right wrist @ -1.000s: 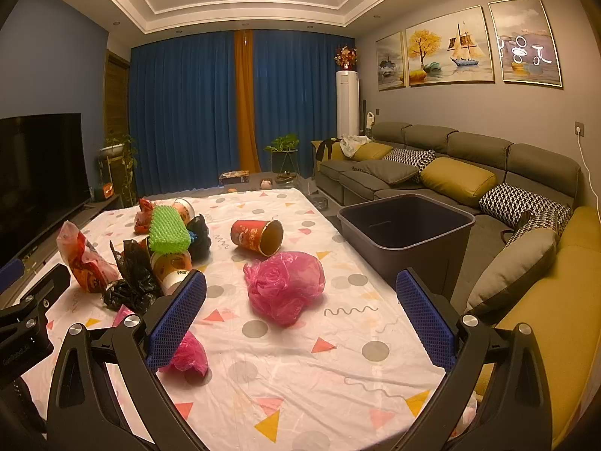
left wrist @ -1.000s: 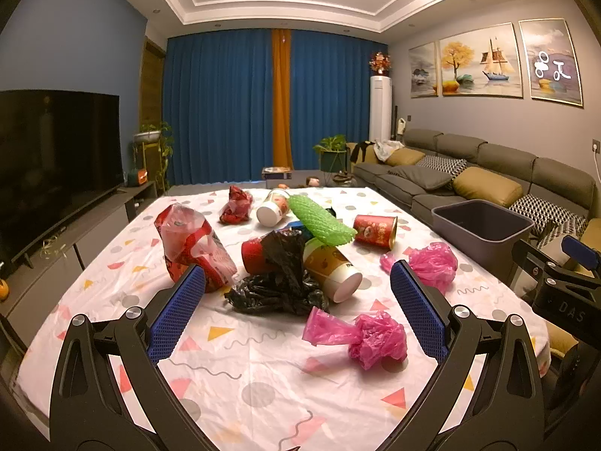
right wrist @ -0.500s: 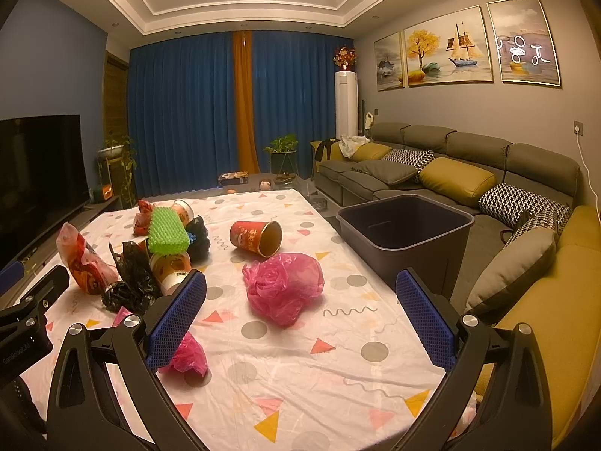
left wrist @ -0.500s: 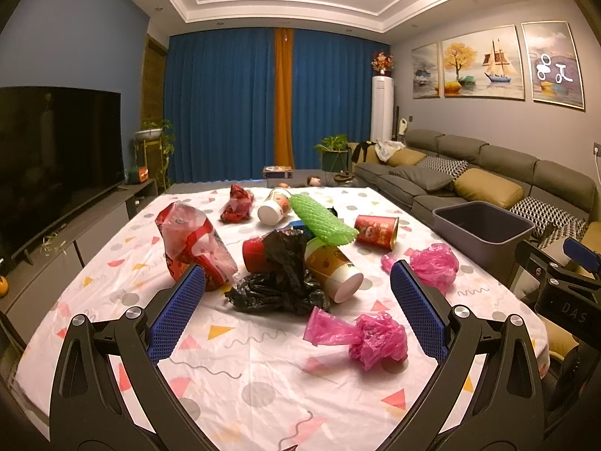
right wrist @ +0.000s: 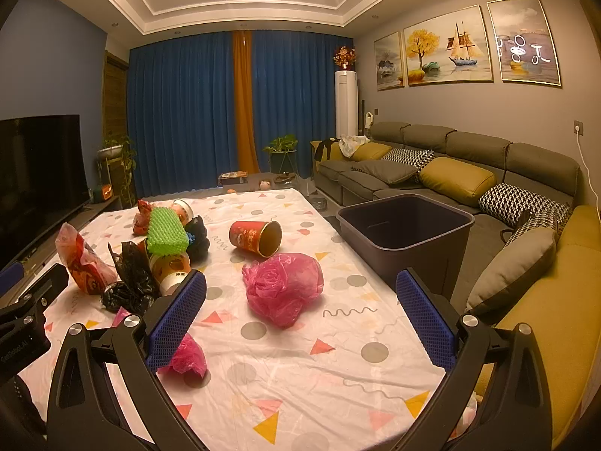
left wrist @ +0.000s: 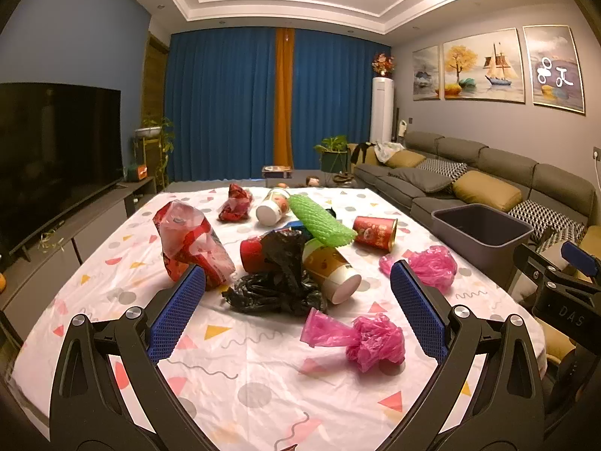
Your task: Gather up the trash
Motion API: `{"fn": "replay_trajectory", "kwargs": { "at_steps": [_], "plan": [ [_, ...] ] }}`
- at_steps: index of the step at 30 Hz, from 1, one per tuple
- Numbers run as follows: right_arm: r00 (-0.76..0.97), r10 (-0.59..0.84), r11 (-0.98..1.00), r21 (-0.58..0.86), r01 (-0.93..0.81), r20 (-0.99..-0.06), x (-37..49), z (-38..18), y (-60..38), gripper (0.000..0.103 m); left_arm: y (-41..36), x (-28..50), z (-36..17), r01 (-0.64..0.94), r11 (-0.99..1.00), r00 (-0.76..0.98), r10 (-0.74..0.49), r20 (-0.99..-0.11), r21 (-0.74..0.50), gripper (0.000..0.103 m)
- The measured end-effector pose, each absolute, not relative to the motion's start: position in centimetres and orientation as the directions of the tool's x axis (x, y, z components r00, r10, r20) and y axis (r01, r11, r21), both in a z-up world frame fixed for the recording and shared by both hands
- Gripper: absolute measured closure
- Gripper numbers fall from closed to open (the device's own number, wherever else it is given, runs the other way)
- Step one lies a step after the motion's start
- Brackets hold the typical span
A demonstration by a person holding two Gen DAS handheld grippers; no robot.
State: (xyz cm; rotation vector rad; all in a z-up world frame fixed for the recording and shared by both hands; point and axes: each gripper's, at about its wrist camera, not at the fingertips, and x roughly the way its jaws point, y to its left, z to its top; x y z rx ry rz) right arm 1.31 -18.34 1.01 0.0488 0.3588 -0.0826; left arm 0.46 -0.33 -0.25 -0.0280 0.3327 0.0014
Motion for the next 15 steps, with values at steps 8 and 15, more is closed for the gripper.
{"fn": "replay_trajectory", "kwargs": {
  "at_steps": [8,15],
  "plan": [
    [0.933,-0.072,0.995,0.034,0.090,-0.353,1.37,1.03,-18.39,0.005,-0.53,0.69,-0.27,0.003,1.000,0.944,-0.013,-0.331,-0.028,0.006],
    [0.933,-0.074,0.995,0.035,0.092,-0.353,1.66,1.04,-18.47,0.005,-0.51,0.76,-0.37,0.007,0.999,0.944,-0.017,-0.330,-0.031,0.006]
  ]
}}
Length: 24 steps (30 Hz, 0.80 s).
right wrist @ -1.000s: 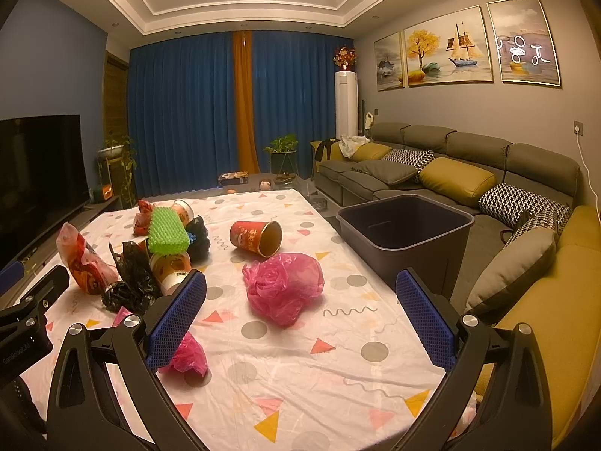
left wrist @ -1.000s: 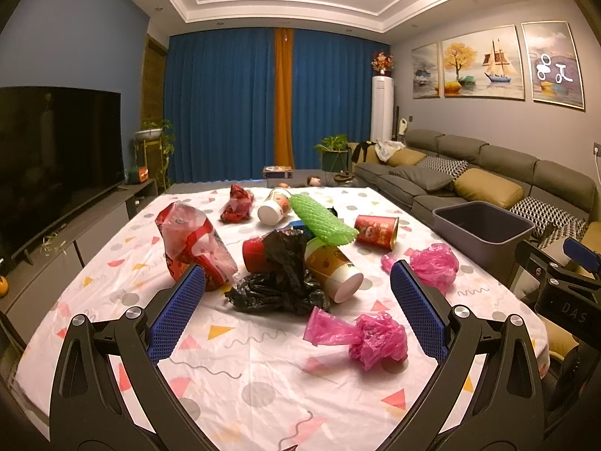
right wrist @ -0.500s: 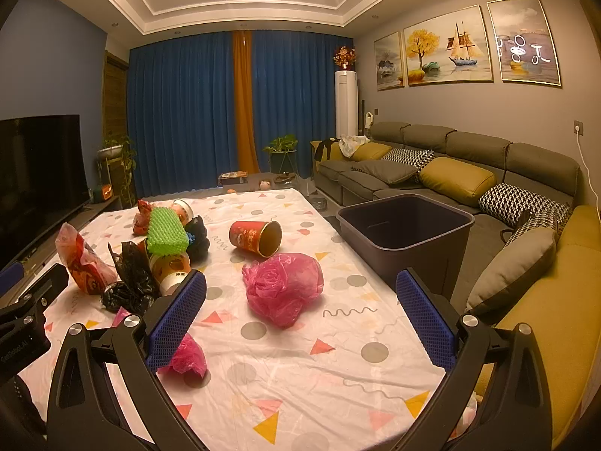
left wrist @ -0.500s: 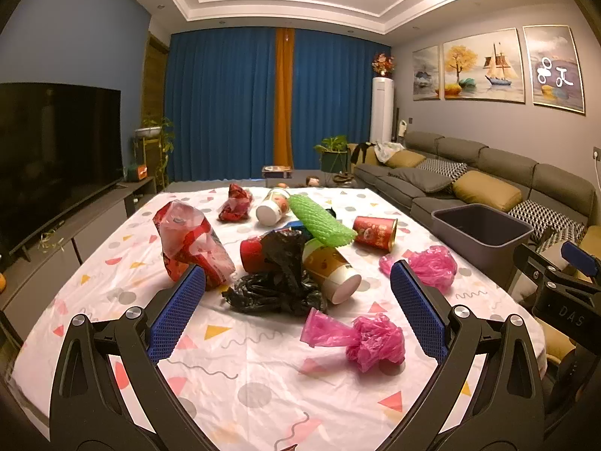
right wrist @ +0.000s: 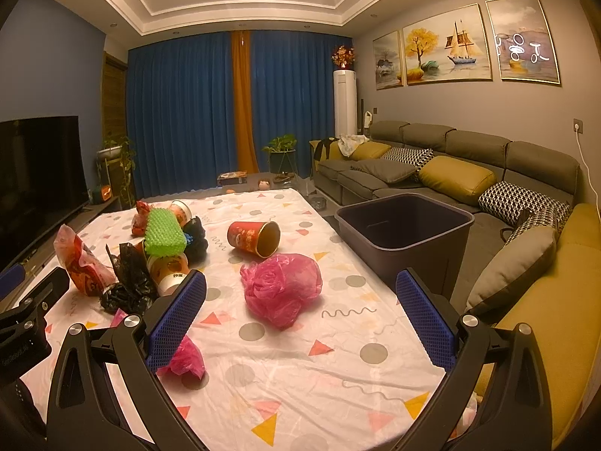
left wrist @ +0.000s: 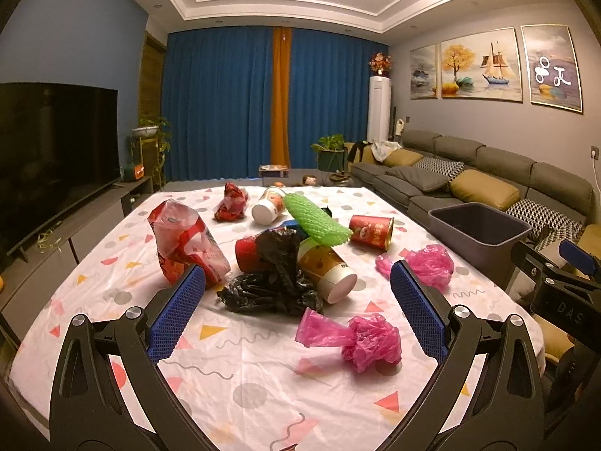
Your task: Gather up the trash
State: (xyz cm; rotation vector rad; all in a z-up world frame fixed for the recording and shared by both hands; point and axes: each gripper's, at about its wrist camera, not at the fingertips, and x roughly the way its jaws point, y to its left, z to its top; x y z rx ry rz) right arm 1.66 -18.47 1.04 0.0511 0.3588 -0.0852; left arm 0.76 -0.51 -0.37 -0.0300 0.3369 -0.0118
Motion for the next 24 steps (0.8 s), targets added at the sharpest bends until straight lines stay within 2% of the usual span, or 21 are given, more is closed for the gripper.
{"fn": "replay_trajectory", "kwargs": {
  "at_steps": [24],
  "plan": [
    [0.932,-0.074,0.995,0.039,0.093,-0.356,1.86,0.62,-18.58,0.005,-0.49,1.00,-0.65,0.012,0.999,0.944,-0.024,-0.328,-0.039,0.006]
  ]
}}
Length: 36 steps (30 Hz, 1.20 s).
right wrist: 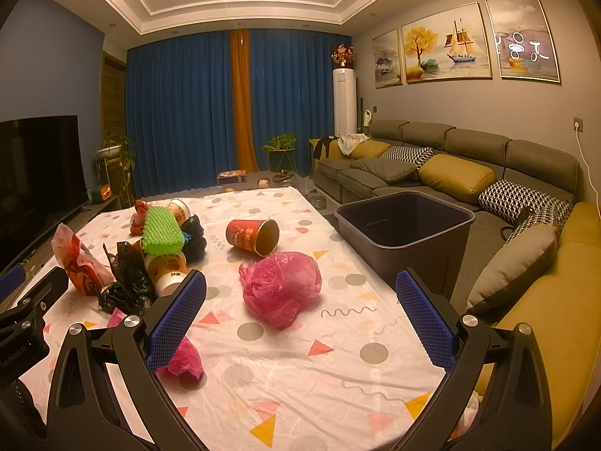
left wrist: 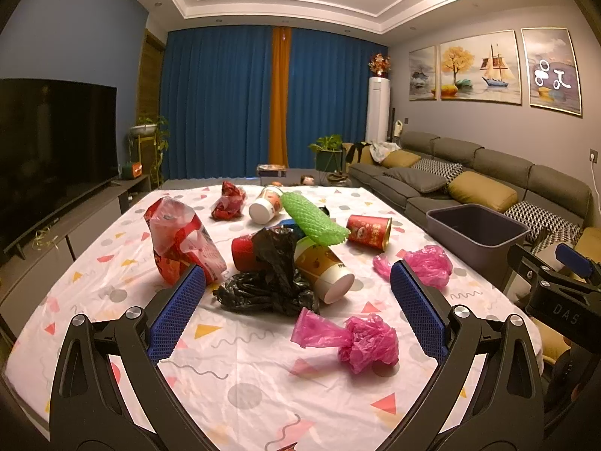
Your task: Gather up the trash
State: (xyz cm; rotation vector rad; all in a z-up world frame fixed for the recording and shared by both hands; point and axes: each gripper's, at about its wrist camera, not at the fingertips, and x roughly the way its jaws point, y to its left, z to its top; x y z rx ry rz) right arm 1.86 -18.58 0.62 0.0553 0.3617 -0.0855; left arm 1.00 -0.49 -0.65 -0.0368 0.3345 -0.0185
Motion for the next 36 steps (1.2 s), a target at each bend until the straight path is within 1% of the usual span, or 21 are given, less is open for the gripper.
{"fn": "replay_trajectory", "kwargs": {
  "at_steps": [7,13,16,17,18,20,28,34,36],
  "plan": [
    [0.931,-0.073,0.995,0.042,0.094,-0.357,2.1,0.3,-18.7,0.005,-0.4,1.1,-1.0,0.016,0.999,0.941,-0.032,-0.336,-0.052,0.006],
    [0.925,-0.062,0.994,0.061,0.092,-0.375,2.4,-0.4,-19.0,0.005,-0.4,1.3,-2.2,0.074,0.993,0.934,-0.100,-0.344,-0.088,0.007],
    [0.923,-0.055,0.994,0.066,0.086,-0.382,2.7,-0.7,-19.1,0.005,-1.2,1.9,-3.3,0.120,0.990,0.918,-0.139,-0.371,-0.076,0.016],
    [0.923,-0.054,0.994,0.068,0.086,-0.382,2.7,-0.9,-19.2,0.005,-1.5,2.2,-3.8,0.134,0.988,0.910,-0.153,-0.386,-0.076,0.021],
    [0.922,-0.052,0.994,0.069,0.084,-0.383,2.8,-1.0,-19.2,0.005,-1.8,2.6,-4.2,0.149,0.986,0.900,-0.168,-0.403,-0.076,0.032],
    [0.922,-0.045,0.994,0.075,0.080,-0.386,2.9,-1.3,-19.5,0.005,-2.4,3.4,-5.0,0.172,0.983,0.881,-0.185,-0.435,-0.069,0.041],
    [0.913,-0.027,0.992,0.100,0.074,-0.407,3.8,-2.2,-20.5,0.005,-4.4,6.6,-7.5,0.219,0.973,0.817,-0.221,-0.532,-0.067,0.041],
    [0.910,-0.007,0.993,0.106,0.056,-0.415,4.8,-2.9,-20.9,0.005,-5.4,8.8,-9.2,0.238,0.968,0.746,-0.231,-0.625,-0.075,0.041],
    [0.909,0.002,0.993,0.109,0.048,-0.417,5.3,-3.1,-20.9,0.005,-5.5,9.3,-9.4,0.257,0.962,0.730,-0.255,-0.634,-0.092,0.050]
  ]
}}
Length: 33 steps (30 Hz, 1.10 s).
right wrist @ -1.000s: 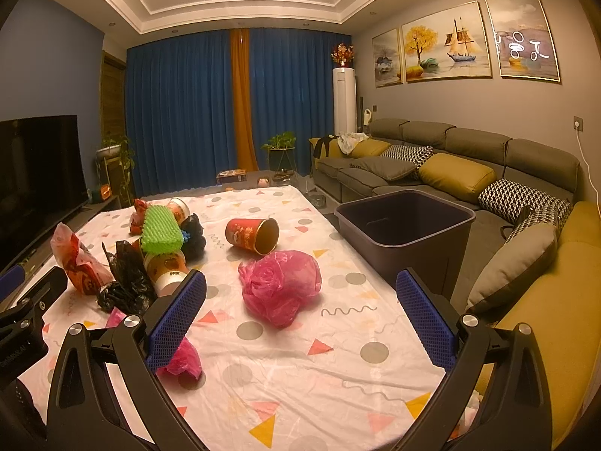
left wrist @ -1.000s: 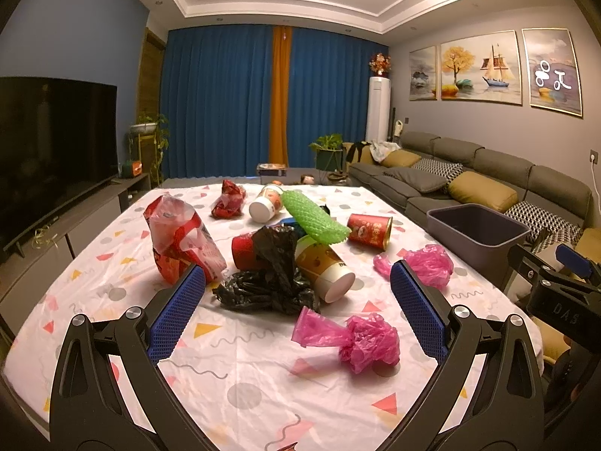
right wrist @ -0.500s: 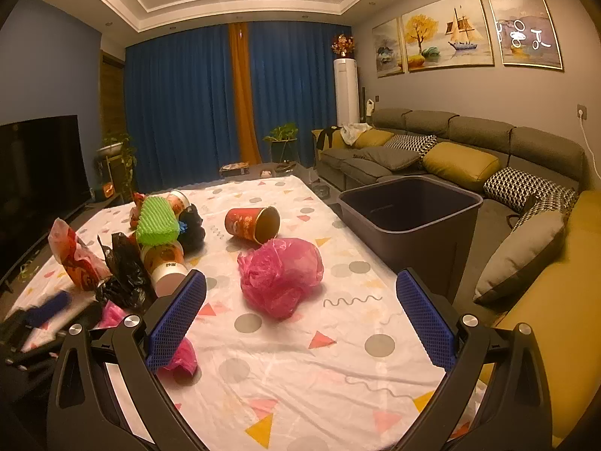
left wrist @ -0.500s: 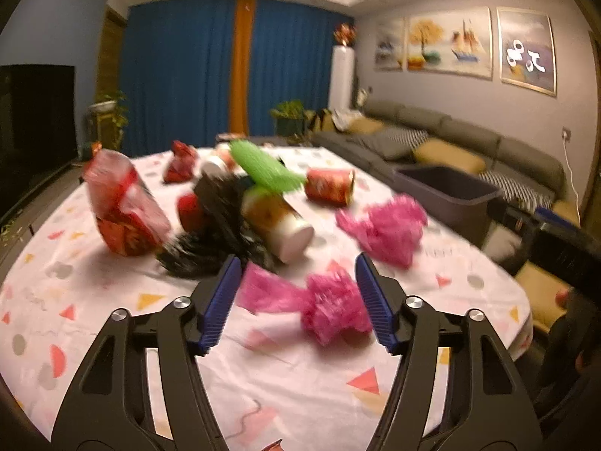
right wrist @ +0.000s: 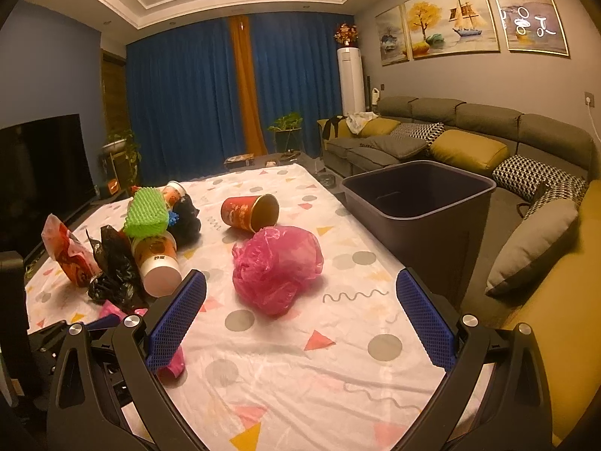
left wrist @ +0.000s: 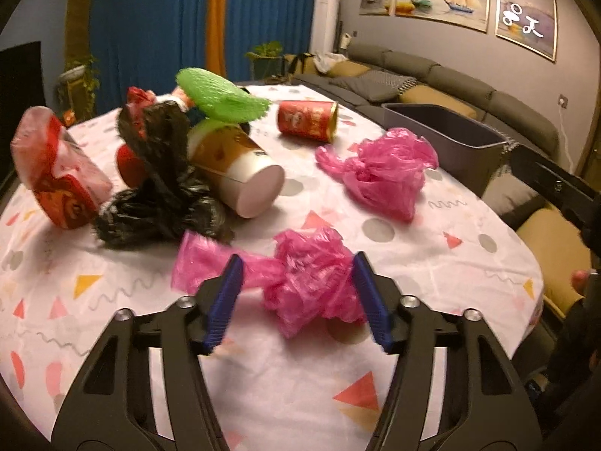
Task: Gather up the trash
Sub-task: 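Grasp a pink plastic bag with the left tool while the right tool grasps another pink bag, then carry both pink bags to the grey bin and open both tools over it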
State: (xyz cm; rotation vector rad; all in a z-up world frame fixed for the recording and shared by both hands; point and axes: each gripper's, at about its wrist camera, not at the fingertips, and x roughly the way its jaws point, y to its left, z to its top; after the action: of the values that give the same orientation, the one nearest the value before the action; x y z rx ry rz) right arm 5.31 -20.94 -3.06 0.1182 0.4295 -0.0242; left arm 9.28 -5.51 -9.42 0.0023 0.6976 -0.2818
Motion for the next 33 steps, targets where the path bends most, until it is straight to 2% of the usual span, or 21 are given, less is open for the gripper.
{"fn": "replay_trajectory", "kwargs": {
  "at_steps": [1,2,3,7,9,12,19,22,24,25,27,30,33],
  "plan": [
    [0.906,0.009,0.993,0.114,0.043,-0.422,5.7,-3.2,-21.0,0.005,-5.5,9.3,-9.4,0.258,0.962,0.726,-0.257,-0.638,-0.094,0.054],
    [0.903,0.018,0.992,0.121,0.037,-0.430,6.1,-3.3,-21.0,0.005,-5.5,9.5,-9.5,0.266,0.958,0.719,-0.268,-0.641,-0.103,0.064],
    [0.899,0.027,0.991,0.127,0.032,-0.437,6.5,-3.4,-21.0,0.007,-5.5,9.5,-9.6,0.273,0.956,0.714,-0.278,-0.643,-0.110,0.068],
    [0.887,0.052,0.991,0.134,0.012,-0.459,8.0,-3.9,-20.7,0.013,-5.5,9.5,-9.7,0.284,0.952,0.712,-0.291,-0.638,-0.117,0.073],
    [0.877,0.063,0.991,0.130,0.000,-0.477,8.9,-4.3,-20.4,0.026,-5.4,9.4,-9.7,0.284,0.951,0.716,-0.296,-0.632,-0.123,0.078],
    [0.855,0.090,0.990,0.141,-0.020,-0.510,10.2,-4.9,-20.2,0.038,-5.1,9.1,-9.2,0.277,0.954,0.730,-0.284,-0.622,-0.111,0.081],
    [0.838,0.109,0.989,0.140,-0.039,-0.535,12.1,-5.4,-19.8,0.052,-3.0,8.0,-6.2,0.240,0.962,0.795,-0.270,-0.544,-0.128,0.082],
    [0.821,0.115,0.990,0.132,-0.049,-0.559,13.1,-5.8,-19.4,0.063,-2.4,8.0,-5.4,0.224,0.965,0.811,-0.260,-0.524,-0.132,0.082],
    [0.811,0.123,0.989,0.134,-0.055,-0.571,13.6,-6.0,-19.1,0.077,-2.1,8.0,-5.1,0.218,0.967,0.816,-0.255,-0.519,-0.133,0.082],
    [0.807,0.127,0.989,0.135,-0.059,-0.577,13.7,-6.0,-19.1,0.079,-1.9,8.0,-5.0,0.216,0.967,0.817,-0.255,-0.517,-0.136,0.082],
    [0.802,0.138,0.988,0.139,-0.069,-0.581,13.8,-6.1,-19.1,0.090,-1.5,8.0,-4.8,0.211,0.967,0.820,-0.253,-0.513,-0.140,0.082],
    [0.813,0.155,0.986,0.144,-0.089,-0.561,13.2,-5.8,-19.2,0.096,-1.3,8.0,-4.6,0.208,0.968,0.823,-0.252,-0.510,-0.143,0.082],
    [0.829,0.146,0.988,0.123,-0.094,-0.540,12.5,-5.2,-19.1,0.096,-1.3,7.8,-4.3,0.209,0.967,0.827,-0.254,-0.502,-0.144,0.082]
  ]
}}
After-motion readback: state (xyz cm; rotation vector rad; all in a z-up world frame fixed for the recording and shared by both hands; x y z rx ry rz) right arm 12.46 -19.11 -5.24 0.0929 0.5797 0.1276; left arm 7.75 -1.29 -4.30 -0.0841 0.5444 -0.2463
